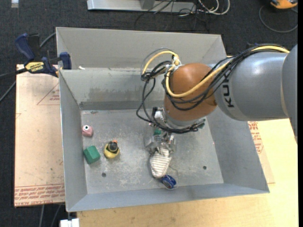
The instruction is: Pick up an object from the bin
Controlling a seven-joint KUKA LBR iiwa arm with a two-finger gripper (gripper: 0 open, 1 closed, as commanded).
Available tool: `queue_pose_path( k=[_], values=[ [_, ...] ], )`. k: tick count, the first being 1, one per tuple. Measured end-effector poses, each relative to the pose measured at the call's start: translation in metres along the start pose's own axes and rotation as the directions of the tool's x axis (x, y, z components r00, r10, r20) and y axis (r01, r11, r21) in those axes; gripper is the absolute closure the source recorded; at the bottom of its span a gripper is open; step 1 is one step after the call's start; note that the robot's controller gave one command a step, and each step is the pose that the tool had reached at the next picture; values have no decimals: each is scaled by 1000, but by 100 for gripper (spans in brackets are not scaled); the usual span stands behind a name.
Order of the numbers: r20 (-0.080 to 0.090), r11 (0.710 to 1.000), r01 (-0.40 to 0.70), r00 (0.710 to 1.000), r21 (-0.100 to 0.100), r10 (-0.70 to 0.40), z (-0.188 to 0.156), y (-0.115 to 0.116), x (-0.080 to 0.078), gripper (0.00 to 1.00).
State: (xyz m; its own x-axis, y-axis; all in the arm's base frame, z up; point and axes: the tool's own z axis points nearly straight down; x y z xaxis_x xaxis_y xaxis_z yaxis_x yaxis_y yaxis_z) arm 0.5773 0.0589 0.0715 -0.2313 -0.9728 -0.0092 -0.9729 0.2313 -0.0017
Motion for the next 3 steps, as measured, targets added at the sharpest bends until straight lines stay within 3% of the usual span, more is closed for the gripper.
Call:
queue_pose_path(
  k=[2, 3],
  values=[
    [-1, 1000, 0, 1000, -4, 0, -3, 1, 0, 100],
    [-3, 1000, -1, 1000, -12, 1, -23, 4, 0, 100]
  ],
)
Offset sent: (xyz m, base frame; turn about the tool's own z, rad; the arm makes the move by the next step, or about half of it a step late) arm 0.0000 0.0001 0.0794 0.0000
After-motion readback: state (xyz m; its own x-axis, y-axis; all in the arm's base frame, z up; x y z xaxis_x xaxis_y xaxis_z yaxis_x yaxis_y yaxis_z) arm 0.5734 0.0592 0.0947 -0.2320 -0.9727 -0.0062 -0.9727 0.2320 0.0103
